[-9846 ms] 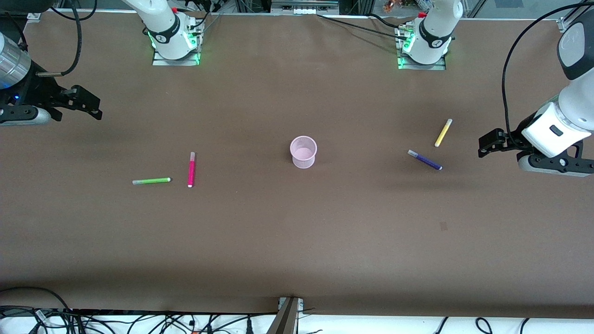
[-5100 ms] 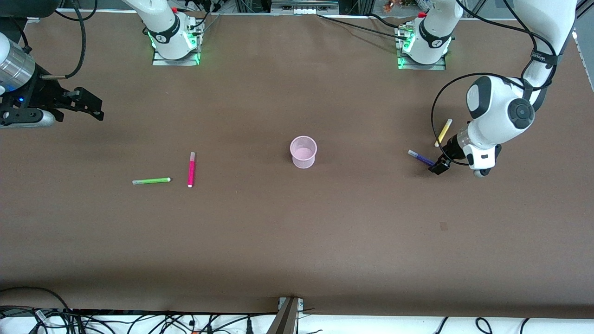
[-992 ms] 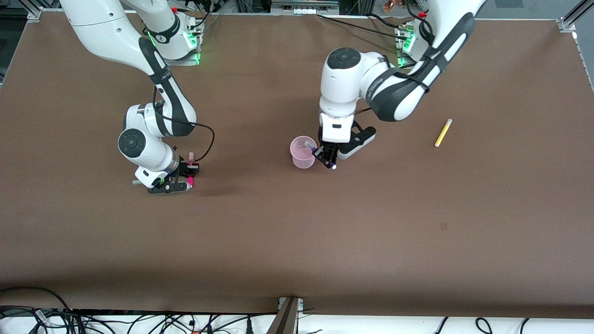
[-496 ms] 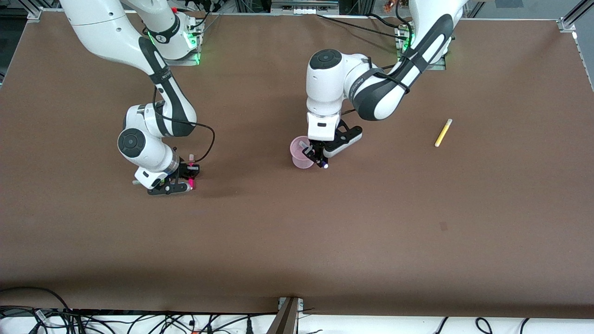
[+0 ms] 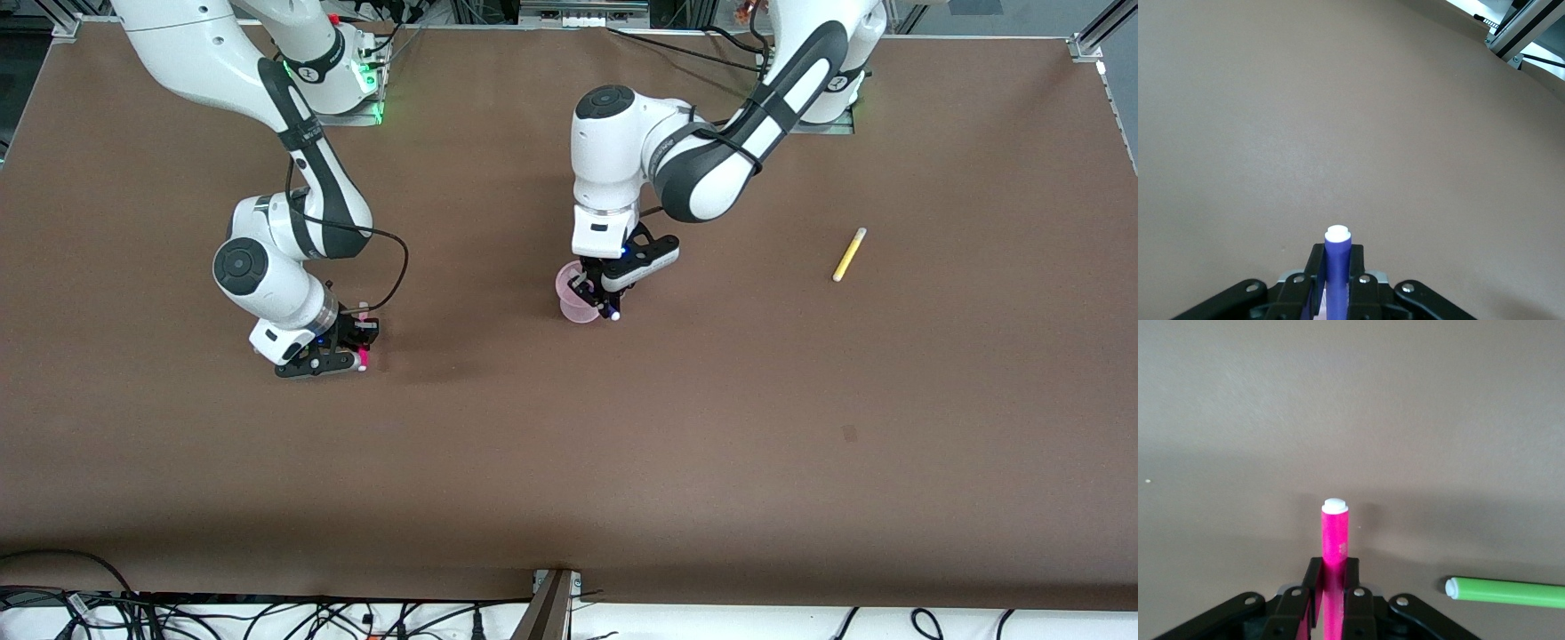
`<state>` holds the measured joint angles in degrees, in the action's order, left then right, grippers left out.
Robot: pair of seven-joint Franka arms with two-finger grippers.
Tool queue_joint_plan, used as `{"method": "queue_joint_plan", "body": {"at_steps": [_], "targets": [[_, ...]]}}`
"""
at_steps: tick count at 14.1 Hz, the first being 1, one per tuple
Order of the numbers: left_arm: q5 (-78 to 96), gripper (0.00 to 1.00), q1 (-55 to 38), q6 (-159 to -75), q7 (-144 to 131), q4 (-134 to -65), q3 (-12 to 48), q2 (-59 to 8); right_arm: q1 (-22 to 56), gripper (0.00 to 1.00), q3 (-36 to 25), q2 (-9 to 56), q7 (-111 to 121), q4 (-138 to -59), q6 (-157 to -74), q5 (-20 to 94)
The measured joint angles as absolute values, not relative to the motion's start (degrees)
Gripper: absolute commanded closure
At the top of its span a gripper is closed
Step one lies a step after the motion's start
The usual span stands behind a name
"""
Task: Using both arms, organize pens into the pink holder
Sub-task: 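Lower the blue marker into the cup and open the left gripper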
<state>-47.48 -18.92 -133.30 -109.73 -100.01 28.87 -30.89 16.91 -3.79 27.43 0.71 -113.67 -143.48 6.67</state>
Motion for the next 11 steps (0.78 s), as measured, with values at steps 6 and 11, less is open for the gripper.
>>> {"method": "queue_joint_plan", "body": {"at_steps": [6, 11], "targets": [[-50.78, 1.0, -20.3, -132.73, -111.16, -100.01, 28.53, -32.55, 17.1, 1.0, -3.56, 27.08, 0.91, -113.46, -143.48, 6.67], [-50.85, 0.93, -21.23, -132.61, -111.36, -100.0, 28.49, -32.93, 17.24, 1.0, -3.52, 27.07, 0.91, -113.24, -143.48, 6.67]]}}
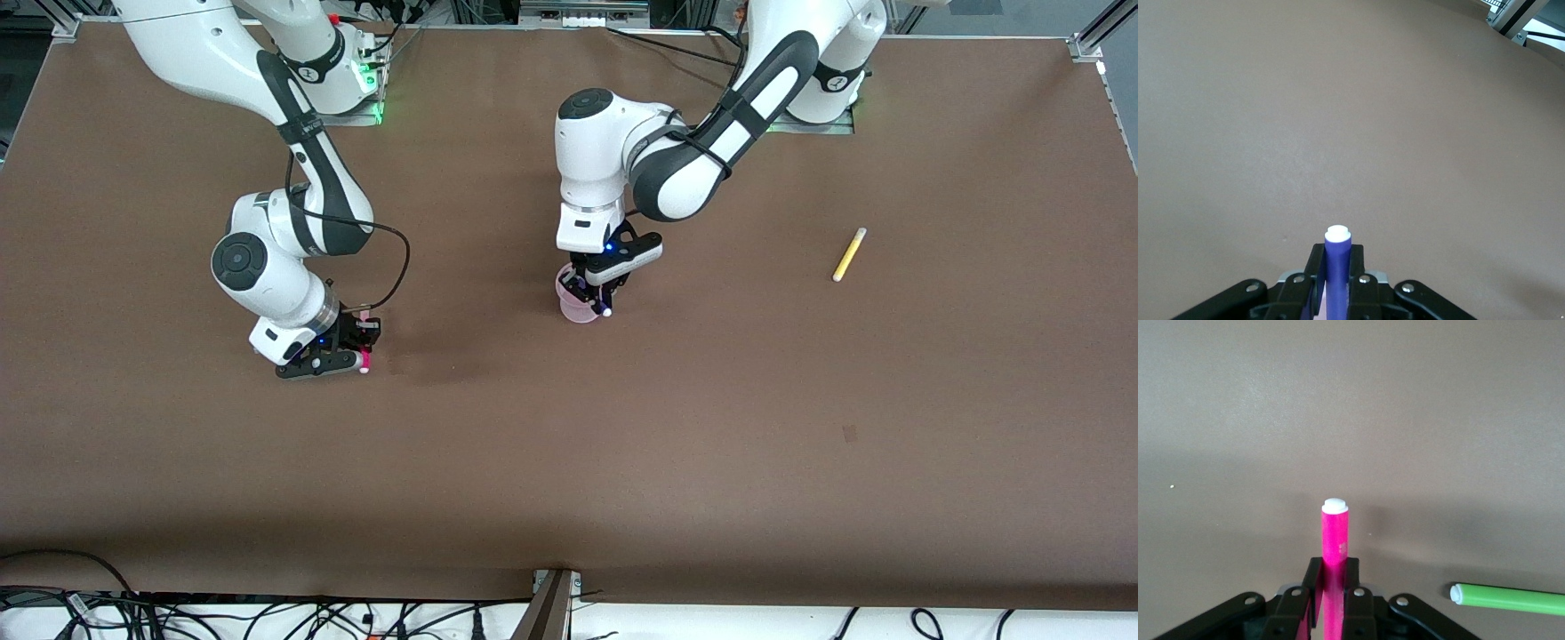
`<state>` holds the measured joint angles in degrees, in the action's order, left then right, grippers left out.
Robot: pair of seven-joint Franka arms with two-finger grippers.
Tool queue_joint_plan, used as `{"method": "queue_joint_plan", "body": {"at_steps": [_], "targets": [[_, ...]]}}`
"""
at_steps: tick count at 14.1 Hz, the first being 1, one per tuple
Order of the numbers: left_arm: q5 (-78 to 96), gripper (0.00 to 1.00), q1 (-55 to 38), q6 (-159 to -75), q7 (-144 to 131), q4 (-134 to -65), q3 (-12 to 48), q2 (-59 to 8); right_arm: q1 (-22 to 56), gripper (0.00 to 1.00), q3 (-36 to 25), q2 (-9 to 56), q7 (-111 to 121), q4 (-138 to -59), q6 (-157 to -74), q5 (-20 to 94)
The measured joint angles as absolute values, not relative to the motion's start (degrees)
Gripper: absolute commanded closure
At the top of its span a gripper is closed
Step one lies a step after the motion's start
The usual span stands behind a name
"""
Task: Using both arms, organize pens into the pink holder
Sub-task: 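Lower the blue marker into the cup and open the left gripper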
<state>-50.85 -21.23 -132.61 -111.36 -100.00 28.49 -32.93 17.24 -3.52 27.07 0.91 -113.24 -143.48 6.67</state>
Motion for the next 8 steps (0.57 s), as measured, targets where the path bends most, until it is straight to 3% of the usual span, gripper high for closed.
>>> {"method": "queue_joint_plan", "body": {"at_steps": [1, 4, 6, 8], "targets": [[-50.85, 0.67, -21.29, -132.58, -111.43, -100.0, 28.47, -32.97, 17.24, 1.0, -3.52, 27.07, 0.92, -113.24, -143.48, 6.67], [-50.85, 0.2, -21.28, -132.58, -112.39, -99.74, 28.25, -32.97, 17.31, 1.0, -3.33, 27.07, 0.92, -113.21, -143.48, 6.67], [-50.85, 0.0, -21.28, -132.58, -112.49, -99.33, 28.02, -32.97, 17.36, 1.0, -3.25, 27.07, 0.92, -113.2, -143.48, 6.67], [-50.85, 0.0, -21.24, -132.43, -112.5, -98.98, 27.71, -32.97, 17.37, 1.0, -3.25, 27.07, 0.92, -113.16, -143.48, 6.67]]}}
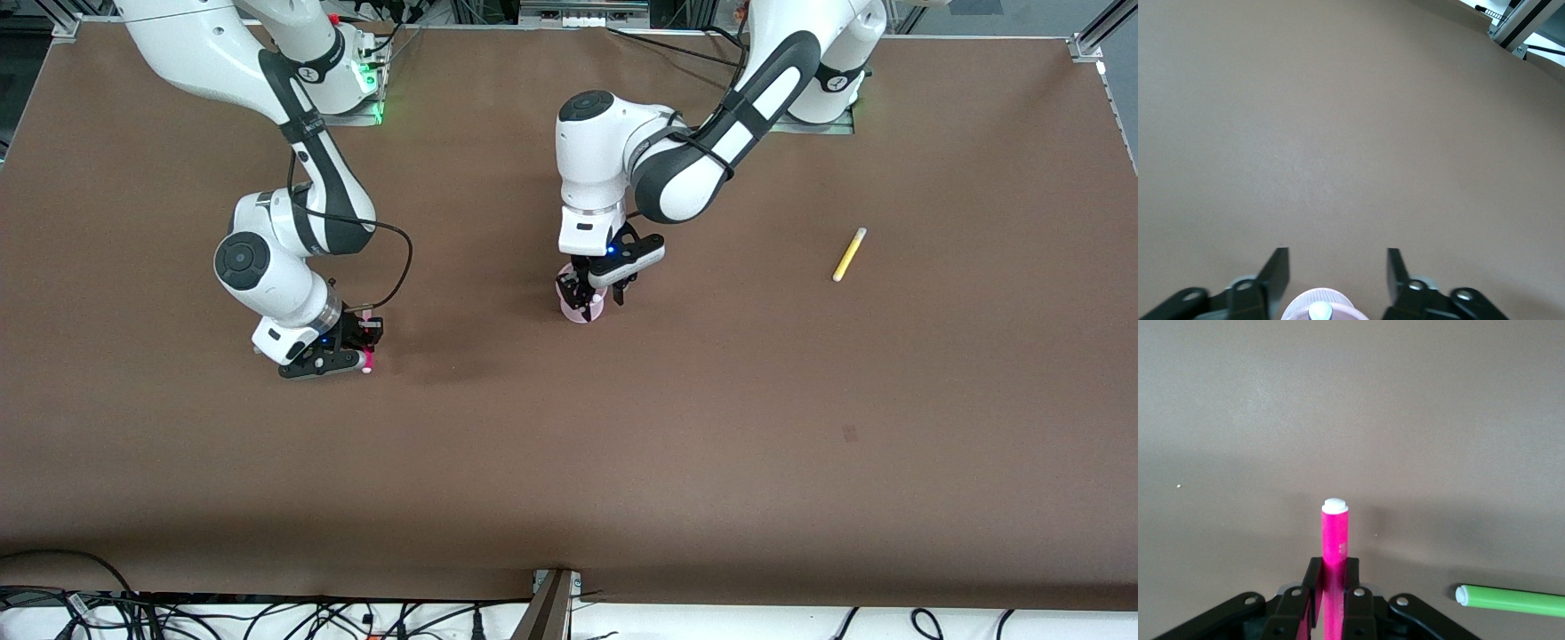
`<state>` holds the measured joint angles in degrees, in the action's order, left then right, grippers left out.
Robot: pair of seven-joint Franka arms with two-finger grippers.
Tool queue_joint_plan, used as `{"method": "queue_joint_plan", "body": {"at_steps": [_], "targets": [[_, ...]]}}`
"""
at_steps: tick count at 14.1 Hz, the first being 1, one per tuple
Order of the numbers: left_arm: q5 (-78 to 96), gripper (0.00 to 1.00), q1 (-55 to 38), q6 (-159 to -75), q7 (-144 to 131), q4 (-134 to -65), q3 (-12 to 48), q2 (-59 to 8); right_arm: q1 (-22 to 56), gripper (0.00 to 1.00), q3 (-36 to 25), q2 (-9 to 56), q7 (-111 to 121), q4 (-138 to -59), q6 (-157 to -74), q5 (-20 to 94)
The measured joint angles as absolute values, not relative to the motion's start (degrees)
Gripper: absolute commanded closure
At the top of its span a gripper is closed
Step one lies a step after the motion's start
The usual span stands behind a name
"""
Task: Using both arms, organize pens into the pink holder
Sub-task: 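Lower the blue marker into the cup and open the left gripper, then raise the left gripper away while the right gripper carries the pink marker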
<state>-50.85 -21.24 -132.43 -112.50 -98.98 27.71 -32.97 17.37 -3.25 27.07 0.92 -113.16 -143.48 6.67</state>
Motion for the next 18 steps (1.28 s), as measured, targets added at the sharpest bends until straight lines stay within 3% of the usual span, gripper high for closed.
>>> {"method": "queue_joint_plan", "body": {"at_steps": [5, 12, 18], "targets": [[-50.69, 0.0, -16.52, -128.07, -106.89, -95.67, 27.3, -30.15, 17.42, 1.0, -2.08, 25.73, 0.92, -112.96, -143.46, 6.67], [-35.55, 0.0, -5.56, -119.47, -77.42, -92.07, 27.32, -24.6, 19.41, 1.0, 6.03, 16.14, 0.99, -112.9, -141.94, 6.65], [-21.5, 0.0, 2.88, -106.27, -46.05, -82.52, 27.36, -23.27, 28.7, 1.0, 6.74, 13.77, -3.48, -113.38, -150.74, 6.49]]}}
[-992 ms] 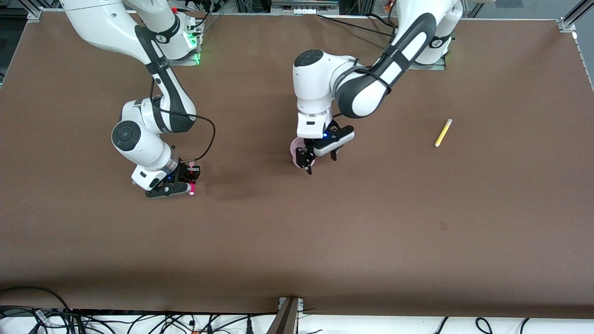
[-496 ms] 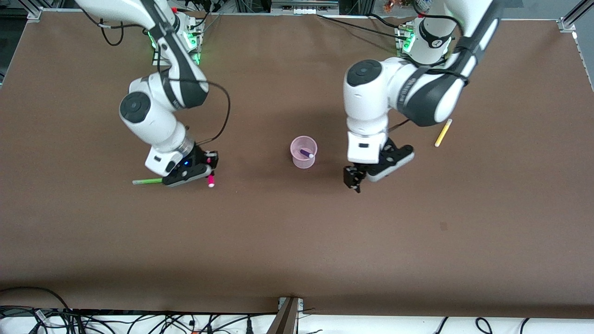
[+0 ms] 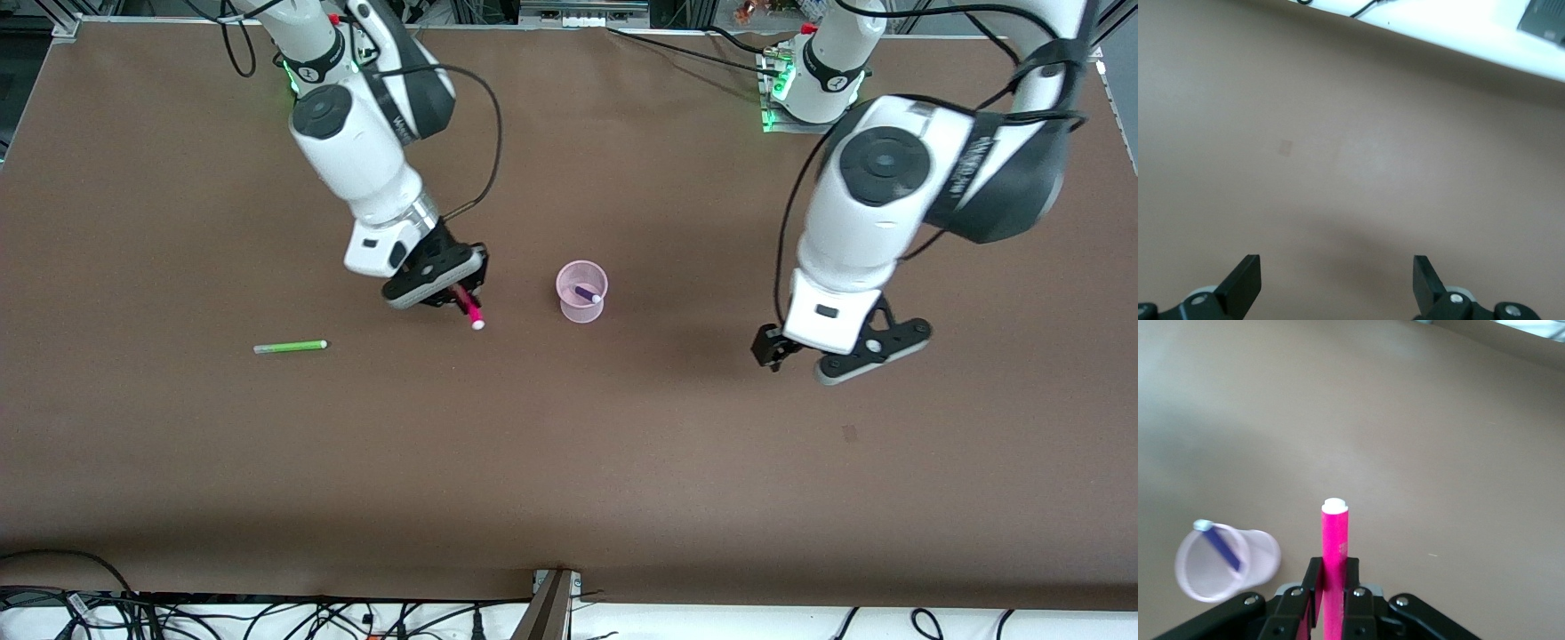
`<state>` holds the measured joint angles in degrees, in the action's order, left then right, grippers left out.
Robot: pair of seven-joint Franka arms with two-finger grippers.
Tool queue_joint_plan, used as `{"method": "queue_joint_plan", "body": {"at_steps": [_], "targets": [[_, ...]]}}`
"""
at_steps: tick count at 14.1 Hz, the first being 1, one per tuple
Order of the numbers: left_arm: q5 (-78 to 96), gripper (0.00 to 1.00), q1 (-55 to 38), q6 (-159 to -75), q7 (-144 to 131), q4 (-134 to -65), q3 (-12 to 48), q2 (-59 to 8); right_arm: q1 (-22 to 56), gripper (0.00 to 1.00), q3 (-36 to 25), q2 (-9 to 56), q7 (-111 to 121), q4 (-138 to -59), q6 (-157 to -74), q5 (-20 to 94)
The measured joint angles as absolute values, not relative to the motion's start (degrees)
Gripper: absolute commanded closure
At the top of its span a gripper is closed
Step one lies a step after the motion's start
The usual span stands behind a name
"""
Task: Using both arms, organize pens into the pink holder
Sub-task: 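Raise the left gripper away while the right gripper carries the pink marker, then lower the pink marker into the cup while the left gripper returns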
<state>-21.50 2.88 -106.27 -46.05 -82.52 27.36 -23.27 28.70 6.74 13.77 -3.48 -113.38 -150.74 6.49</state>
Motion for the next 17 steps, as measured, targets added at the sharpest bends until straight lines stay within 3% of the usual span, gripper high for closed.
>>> {"method": "queue_joint_plan", "body": {"at_steps": [5, 12, 17], "targets": [[-17.69, 0.0, 10.04, -100.5, -23.68, -81.13, 27.47, -22.21, 36.91, 1.0, 6.78, 16.56, -9.19, -114.21, -161.15, 6.13], [-14.46, 0.0, 18.07, -94.38, -7.81, -79.2, 27.52, -19.16, 38.97, 1.0, 6.63, 25.75, -9.53, -114.29, -179.85, 6.12], [-14.19, 0.0, 18.56, -93.5, -7.33, -77.91, 27.51, -19.17, 41.0, 1.0, 5.27, 29.04, -9.53, -114.0, -183.56, 6.12]]}}
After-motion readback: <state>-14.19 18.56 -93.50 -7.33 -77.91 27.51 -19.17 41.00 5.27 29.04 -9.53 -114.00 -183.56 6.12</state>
